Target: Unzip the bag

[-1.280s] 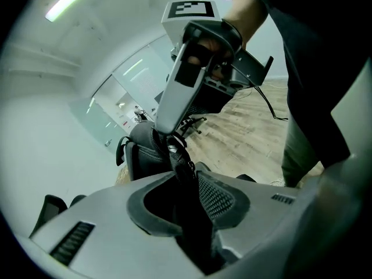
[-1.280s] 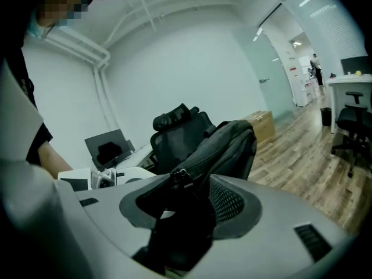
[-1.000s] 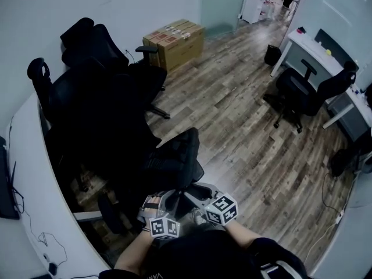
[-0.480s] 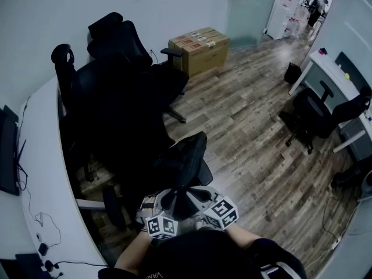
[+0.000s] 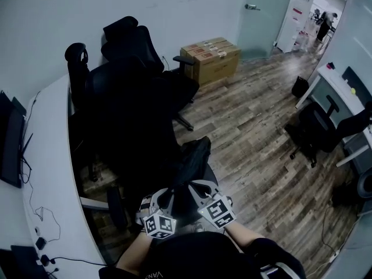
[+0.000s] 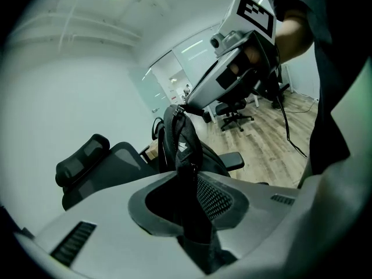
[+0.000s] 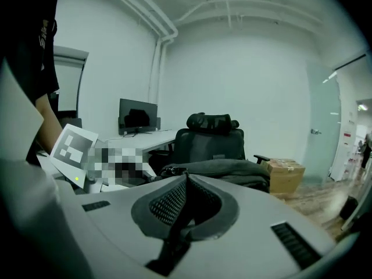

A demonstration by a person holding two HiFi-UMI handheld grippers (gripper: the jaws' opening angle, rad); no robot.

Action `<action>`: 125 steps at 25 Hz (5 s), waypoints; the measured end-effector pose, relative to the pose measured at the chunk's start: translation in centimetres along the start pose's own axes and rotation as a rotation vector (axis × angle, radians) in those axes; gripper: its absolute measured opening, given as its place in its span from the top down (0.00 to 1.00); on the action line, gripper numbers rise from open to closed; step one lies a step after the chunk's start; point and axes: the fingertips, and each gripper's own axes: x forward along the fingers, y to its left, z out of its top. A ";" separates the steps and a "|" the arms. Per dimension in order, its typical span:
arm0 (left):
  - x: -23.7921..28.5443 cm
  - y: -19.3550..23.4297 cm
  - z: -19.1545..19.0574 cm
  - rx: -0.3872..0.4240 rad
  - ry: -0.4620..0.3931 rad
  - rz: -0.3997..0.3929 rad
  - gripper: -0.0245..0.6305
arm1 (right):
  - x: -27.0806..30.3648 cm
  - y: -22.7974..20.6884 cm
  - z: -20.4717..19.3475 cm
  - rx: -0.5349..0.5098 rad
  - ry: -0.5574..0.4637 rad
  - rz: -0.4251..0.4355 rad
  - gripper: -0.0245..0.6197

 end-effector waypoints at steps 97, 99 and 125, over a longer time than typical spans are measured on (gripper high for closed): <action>-2.9 16.8 -11.2 -0.560 0.060 0.201 0.85 | 5.8 -8.7 4.4 0.517 -0.230 -0.182 0.89; -3.1 16.3 -11.0 -0.568 0.065 0.206 0.85 | 5.1 -7.8 4.5 0.518 -0.236 -0.164 0.89; -5.2 10.4 -9.5 -0.609 0.110 0.299 0.85 | -3.6 -1.2 1.5 0.429 -0.193 0.026 0.89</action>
